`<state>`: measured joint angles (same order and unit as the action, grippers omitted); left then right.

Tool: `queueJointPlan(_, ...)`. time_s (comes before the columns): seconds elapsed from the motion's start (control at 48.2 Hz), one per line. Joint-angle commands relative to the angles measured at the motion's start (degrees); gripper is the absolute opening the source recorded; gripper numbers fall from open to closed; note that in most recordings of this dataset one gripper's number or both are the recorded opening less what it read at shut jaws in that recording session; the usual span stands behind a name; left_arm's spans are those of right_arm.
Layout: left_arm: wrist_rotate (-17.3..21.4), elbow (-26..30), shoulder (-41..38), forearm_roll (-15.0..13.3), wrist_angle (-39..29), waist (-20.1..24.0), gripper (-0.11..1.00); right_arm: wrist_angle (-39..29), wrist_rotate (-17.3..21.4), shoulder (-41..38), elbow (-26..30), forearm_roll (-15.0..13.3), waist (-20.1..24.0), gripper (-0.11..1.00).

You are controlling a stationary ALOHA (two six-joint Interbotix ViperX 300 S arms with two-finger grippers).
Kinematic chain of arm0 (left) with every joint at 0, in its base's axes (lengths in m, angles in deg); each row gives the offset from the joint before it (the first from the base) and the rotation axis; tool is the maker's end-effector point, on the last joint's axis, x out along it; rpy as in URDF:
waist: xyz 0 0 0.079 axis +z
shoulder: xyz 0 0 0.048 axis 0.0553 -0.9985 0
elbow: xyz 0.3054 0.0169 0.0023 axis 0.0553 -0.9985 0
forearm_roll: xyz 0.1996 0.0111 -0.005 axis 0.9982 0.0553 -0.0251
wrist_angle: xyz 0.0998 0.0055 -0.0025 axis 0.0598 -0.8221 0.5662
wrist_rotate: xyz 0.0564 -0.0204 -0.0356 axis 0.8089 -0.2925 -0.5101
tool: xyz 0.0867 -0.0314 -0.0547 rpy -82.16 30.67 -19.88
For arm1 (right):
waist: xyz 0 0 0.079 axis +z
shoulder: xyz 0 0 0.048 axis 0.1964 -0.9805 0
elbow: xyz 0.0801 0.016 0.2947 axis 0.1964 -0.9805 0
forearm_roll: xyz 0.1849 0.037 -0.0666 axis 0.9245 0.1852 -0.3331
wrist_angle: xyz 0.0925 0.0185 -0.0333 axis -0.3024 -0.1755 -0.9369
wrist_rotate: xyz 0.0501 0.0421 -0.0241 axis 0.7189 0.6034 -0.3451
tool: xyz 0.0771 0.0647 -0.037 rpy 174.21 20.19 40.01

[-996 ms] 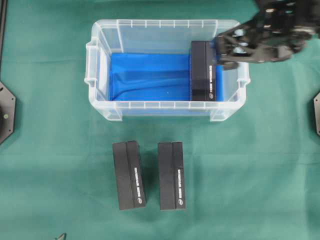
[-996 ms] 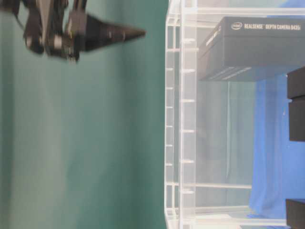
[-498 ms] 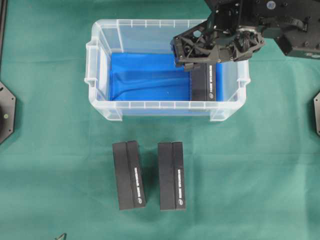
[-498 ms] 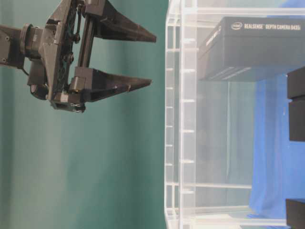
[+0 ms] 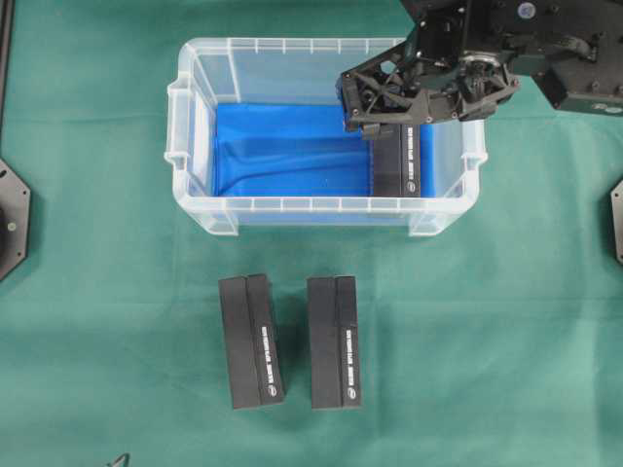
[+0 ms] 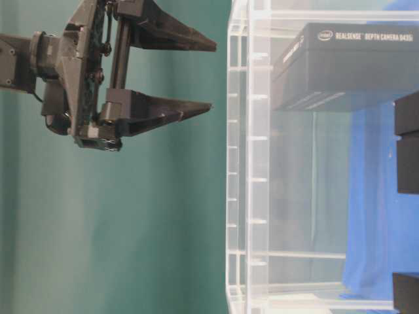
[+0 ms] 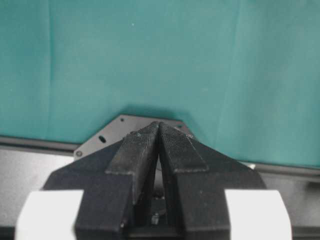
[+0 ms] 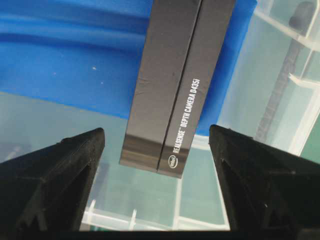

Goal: Take the box out of the case with the right arm.
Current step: 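Move the open right gripper over the last black box in the case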

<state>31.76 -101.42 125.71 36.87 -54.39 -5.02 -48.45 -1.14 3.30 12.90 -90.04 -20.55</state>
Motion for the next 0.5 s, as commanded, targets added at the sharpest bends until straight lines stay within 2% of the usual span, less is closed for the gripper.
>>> queueJointPlan(0.0, 0.09, 0.79, -0.44, 0.18, 0.18, 0.18, 0.00, 0.18, 0.00, 0.70, 1.32, 0.00, 0.18, 0.83)
queueJointPlan(0.477, 0.09, 0.79, -0.44, 0.18, 0.18, 0.18, 0.00, 0.26, 0.97, -0.09, 1.32, 0.18, 0.18, 0.83)
